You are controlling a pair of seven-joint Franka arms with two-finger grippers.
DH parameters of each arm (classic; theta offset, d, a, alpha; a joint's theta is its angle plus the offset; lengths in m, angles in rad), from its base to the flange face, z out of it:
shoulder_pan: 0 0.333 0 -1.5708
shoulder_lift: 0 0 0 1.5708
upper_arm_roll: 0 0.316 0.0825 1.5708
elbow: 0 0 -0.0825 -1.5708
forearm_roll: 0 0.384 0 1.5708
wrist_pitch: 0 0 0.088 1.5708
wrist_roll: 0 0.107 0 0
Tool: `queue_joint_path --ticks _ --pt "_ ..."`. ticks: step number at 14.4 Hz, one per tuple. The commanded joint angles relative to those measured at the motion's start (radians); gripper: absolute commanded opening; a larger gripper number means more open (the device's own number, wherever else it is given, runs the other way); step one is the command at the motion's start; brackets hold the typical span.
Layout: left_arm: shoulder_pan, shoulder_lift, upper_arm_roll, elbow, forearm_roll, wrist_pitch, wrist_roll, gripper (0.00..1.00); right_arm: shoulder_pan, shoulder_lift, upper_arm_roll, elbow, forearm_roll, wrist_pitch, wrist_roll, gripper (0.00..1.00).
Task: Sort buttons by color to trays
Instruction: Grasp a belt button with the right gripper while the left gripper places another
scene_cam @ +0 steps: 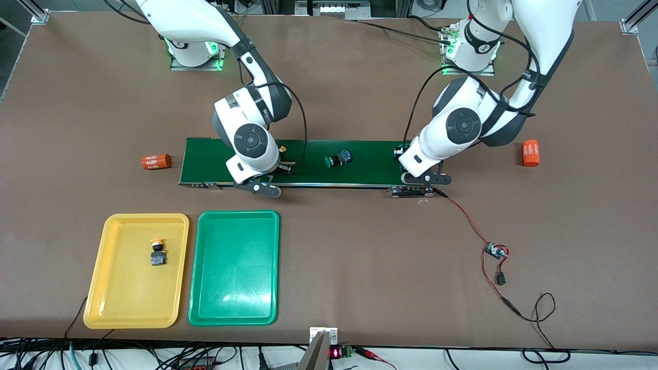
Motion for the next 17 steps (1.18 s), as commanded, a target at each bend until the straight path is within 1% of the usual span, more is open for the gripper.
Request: queue_joint_path --ticks 1,2,4,6,8,9,10,11,13,14,16,17 --pt "-0.024 -0.001 -0.004 -0.03 -0.022 0.072 -0.044 0.31 0.002 -0.009 0.006 -0.001 0.008 -0.004 0.008 0.09" --pt "-0.024 0.0 -0.004 -0.029 -0.022 0.081 -0.044 0.45 0.002 -0.011 0.006 0.005 0.009 -0.004 0.005 0.05" --pt "-0.021 -0.013 -0.004 -0.026 -0.022 0.074 -0.031 1.0 -0.004 -0.02 0.002 0.025 0.009 -0.004 0.001 0.03" --pt "-0.015 -0.05 -0.002 -0.02 -0.02 0.071 -0.02 1.0 -0.017 -0.026 -0.003 0.067 0.008 -0.009 -0.001 0.0" --pt "0.0 -0.104 0.005 -0.02 -0.016 0.008 -0.018 1.0 -0.056 -0.026 -0.023 0.129 -0.006 -0.053 -0.004 0.0" --pt "0.008 -0.127 0.01 -0.017 -0.014 -0.038 -0.015 1.0 -0.07 -0.023 -0.045 0.161 -0.021 -0.091 -0.015 0.0" --pt "0.011 -0.148 0.013 -0.009 -0.006 -0.07 -0.006 1.0 -0.089 -0.011 -0.076 0.193 -0.057 -0.119 -0.047 0.0" --pt "0.017 -0.167 0.025 -0.009 -0.006 -0.102 0.012 1.0 -0.111 -0.002 -0.086 0.21 -0.089 -0.121 -0.105 0.0" --pt "0.02 -0.197 0.102 -0.009 -0.005 -0.144 0.082 1.0 -0.209 0.027 -0.096 0.229 -0.121 -0.098 -0.238 0.0" --pt "0.022 -0.205 0.148 -0.009 -0.005 -0.158 0.141 1.0 -0.258 0.061 -0.098 0.265 -0.123 -0.081 -0.327 0.0" --pt "0.035 -0.21 0.267 -0.014 -0.005 -0.173 0.306 1.0 -0.344 0.136 -0.098 0.346 -0.123 -0.072 -0.485 0.0" --pt "0.037 -0.208 0.329 -0.015 -0.005 -0.193 0.383 1.0 -0.368 0.17 -0.098 0.38 -0.123 -0.055 -0.527 0.0"
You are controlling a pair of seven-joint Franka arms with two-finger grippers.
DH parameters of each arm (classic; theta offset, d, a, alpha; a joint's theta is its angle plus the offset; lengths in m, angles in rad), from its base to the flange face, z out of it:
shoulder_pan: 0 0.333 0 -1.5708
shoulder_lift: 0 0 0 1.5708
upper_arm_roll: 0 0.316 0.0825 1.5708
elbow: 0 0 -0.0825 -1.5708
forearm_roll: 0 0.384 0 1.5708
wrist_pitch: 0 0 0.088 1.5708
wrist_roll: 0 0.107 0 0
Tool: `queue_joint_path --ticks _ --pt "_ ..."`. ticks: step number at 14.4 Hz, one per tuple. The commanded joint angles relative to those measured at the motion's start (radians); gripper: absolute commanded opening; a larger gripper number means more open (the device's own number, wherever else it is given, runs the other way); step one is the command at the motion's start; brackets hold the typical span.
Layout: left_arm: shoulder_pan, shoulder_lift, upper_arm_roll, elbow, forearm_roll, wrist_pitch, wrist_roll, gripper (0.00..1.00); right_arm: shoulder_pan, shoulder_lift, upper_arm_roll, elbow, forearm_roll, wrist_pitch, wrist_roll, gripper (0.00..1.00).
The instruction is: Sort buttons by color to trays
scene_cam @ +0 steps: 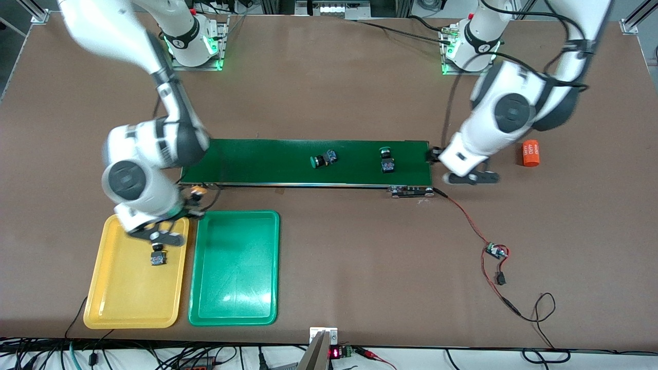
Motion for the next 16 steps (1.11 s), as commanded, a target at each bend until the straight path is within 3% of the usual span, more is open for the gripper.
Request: queue_joint_path --ticks 1,7,10,14,16 --pt "0.012 -0.015 0.16 -0.015 -0.006 -0.048 0.23 1.0 -0.071 0.129 0.012 0.146 -0.025 0.041 -0.13 0.0" --pt "0.025 0.007 0.389 -0.114 0.026 -0.075 0.494 1.0 -0.151 0.244 -0.017 0.162 -0.069 0.293 -0.255 0.0" --pt "0.03 0.047 0.433 -0.165 0.18 0.019 0.523 1.0 -0.157 0.248 -0.047 0.162 -0.069 0.31 -0.312 0.0" --pt "0.055 0.05 0.481 -0.301 0.188 0.265 0.672 1.0 -0.178 0.255 -0.056 0.162 -0.067 0.331 -0.364 0.0" --pt "0.065 0.042 0.484 -0.338 0.188 0.293 0.692 1.0 -0.178 0.282 -0.056 0.162 -0.067 0.392 -0.394 0.0"
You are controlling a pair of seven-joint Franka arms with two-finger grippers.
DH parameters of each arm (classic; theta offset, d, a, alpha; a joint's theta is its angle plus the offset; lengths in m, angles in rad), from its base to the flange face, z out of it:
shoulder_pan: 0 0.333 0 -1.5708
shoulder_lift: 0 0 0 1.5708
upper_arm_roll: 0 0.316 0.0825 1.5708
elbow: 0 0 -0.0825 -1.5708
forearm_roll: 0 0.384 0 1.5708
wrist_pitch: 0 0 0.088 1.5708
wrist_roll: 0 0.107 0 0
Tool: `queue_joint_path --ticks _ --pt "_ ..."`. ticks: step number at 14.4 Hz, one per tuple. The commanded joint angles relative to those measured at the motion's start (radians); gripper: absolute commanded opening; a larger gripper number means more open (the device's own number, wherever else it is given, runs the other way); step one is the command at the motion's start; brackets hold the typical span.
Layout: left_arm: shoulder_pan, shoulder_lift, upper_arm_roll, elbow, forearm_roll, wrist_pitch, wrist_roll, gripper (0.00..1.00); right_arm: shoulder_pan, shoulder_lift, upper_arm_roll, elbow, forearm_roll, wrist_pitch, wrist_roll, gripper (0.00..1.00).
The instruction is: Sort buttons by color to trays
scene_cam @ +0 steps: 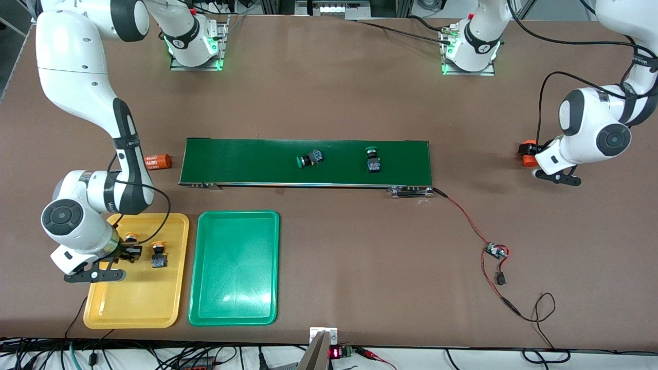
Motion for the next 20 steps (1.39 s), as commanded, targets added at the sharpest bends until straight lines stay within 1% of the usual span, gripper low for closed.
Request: queue_joint_path --ticks 1,2,4,5,6,8,9,10,11,12,13,14,15,16,17,18,20 --pt "0.016 -0.034 0.008 -0.058 0.017 0.038 0.048 1.0 -0.014 0.047 0.005 0.022 -0.008 0.092 -0.046 0.22" --pt "0.018 -0.036 0.008 -0.063 0.017 0.051 0.064 0.96 -0.029 0.045 0.007 0.016 0.017 0.116 -0.042 0.99" --pt "0.038 -0.036 0.02 -0.119 0.016 0.186 0.147 0.92 -0.04 0.028 0.015 0.009 0.047 0.095 -0.046 1.0" --pt "0.038 -0.033 0.031 -0.15 0.016 0.223 0.147 0.91 -0.036 -0.004 0.022 0.005 0.057 0.036 -0.046 1.0" --pt "0.039 -0.033 0.032 -0.162 0.011 0.229 0.147 0.9 -0.036 -0.042 0.041 0.006 0.078 -0.065 -0.045 1.0" --pt "0.043 -0.033 0.032 -0.164 0.01 0.229 0.147 0.81 -0.021 -0.123 0.055 0.008 0.135 -0.217 -0.04 1.0" --pt "0.043 -0.033 0.031 -0.164 0.006 0.229 0.147 0.75 -0.001 -0.16 0.059 0.003 0.15 -0.291 -0.037 1.0" --pt "0.043 -0.031 0.031 -0.164 0.006 0.229 0.149 0.56 0.012 -0.185 0.068 0.003 0.152 -0.354 -0.032 1.0" --pt "0.041 -0.033 0.031 -0.162 0.006 0.229 0.149 0.4 0.025 -0.209 0.084 0.002 0.152 -0.412 -0.028 1.0" --pt "0.04 -0.033 0.031 -0.156 0.005 0.226 0.147 0.32 0.05 -0.228 0.096 -0.001 0.153 -0.464 0.001 1.0" --pt "0.035 -0.037 0.031 -0.15 0.006 0.219 0.147 0.26 0.076 -0.248 0.097 -0.01 0.152 -0.492 0.065 1.0" --pt "0.03 -0.052 0.023 -0.143 0.006 0.213 0.152 0.24 0.105 -0.263 0.099 -0.027 0.153 -0.509 0.125 1.0" --pt "0.027 -0.077 0.015 -0.133 0.008 0.185 0.157 0.24 0.145 -0.284 0.098 -0.05 0.153 -0.52 0.176 1.0" --pt "0.012 -0.1 -0.015 -0.111 0.008 0.124 0.158 0.24 0.176 -0.306 0.099 -0.078 0.153 -0.529 0.216 1.0" --pt "0.007 -0.12 -0.058 -0.081 0.008 0.057 0.16 0.24 0.211 -0.333 0.108 -0.111 0.156 -0.54 0.251 1.0" --pt "0.009 -0.134 -0.119 -0.046 0.008 -0.02 0.172 0.24 0.237 -0.357 0.119 -0.144 0.161 -0.546 0.259 1.0" --pt "0.009 -0.154 -0.207 0.002 0.006 -0.091 0.21 0.24 0.295 -0.387 0.125 -0.193 0.161 -0.557 0.323 1.0"
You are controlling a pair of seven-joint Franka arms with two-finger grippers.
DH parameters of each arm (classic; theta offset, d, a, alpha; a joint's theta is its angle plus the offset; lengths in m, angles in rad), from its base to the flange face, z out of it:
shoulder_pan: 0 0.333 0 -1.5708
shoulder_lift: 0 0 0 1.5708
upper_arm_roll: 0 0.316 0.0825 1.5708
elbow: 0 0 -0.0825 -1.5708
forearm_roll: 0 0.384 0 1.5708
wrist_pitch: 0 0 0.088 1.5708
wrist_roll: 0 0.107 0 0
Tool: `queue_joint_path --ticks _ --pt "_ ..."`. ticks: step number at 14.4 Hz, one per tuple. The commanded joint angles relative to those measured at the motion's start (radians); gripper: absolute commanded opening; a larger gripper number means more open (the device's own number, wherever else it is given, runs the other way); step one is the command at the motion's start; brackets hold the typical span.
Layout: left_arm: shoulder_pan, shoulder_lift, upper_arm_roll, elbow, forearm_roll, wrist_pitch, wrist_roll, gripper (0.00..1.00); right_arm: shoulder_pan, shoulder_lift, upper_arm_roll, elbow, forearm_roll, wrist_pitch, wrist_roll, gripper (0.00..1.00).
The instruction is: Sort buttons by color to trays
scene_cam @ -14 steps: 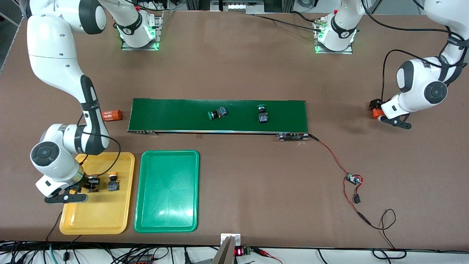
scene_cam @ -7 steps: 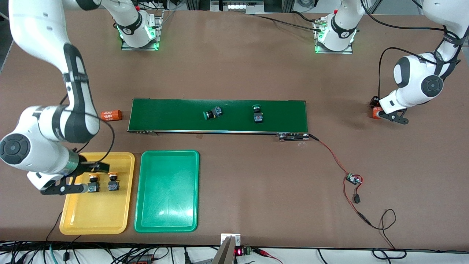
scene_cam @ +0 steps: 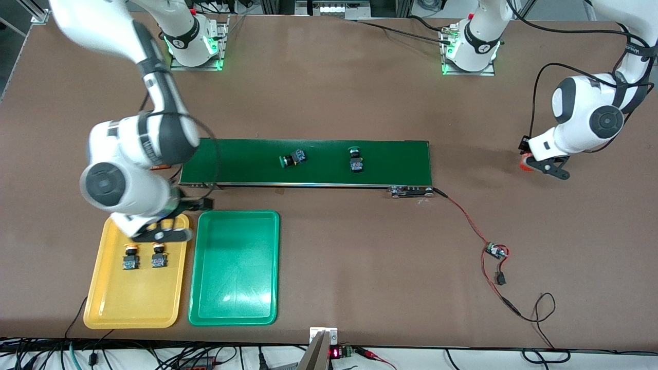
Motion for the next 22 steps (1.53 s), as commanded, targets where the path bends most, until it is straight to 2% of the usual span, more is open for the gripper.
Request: queue_joint_path --ticks 1,3,7,10,13,18,22 --pt "-0.003 -0.054 -0.113 0.049 0.006 -0.086 0.082 0.24 0.069 -0.087 0.006 -0.114 0.011 -0.014 0.117 1.0" --pt "-0.003 -0.066 -0.178 0.056 -0.005 -0.086 0.183 0.24 0.119 -0.093 0.006 -0.131 0.011 -0.014 0.247 1.0" --pt "-0.005 -0.066 -0.412 0.077 -0.065 -0.083 0.283 0.24 0.205 -0.09 0.006 -0.161 0.011 -0.011 0.48 1.0" --pt "-0.006 -0.057 -0.56 0.08 -0.12 -0.069 0.279 0.23 0.234 -0.052 0.006 -0.159 0.026 0.0 0.764 1.0" --pt "-0.009 -0.048 -0.632 0.08 -0.149 -0.022 0.285 0.23 0.244 -0.026 0.005 -0.159 0.028 -0.014 0.986 1.0" --pt "-0.051 0.036 -0.634 0.079 -0.111 0.165 0.288 0.24 0.303 0.017 0.005 -0.177 0.022 0.002 1.166 1.0" --pt "-0.079 0.096 -0.631 0.082 -0.069 0.239 0.285 0.24 0.327 0.028 0.003 -0.182 0.02 0.026 1.173 1.0"
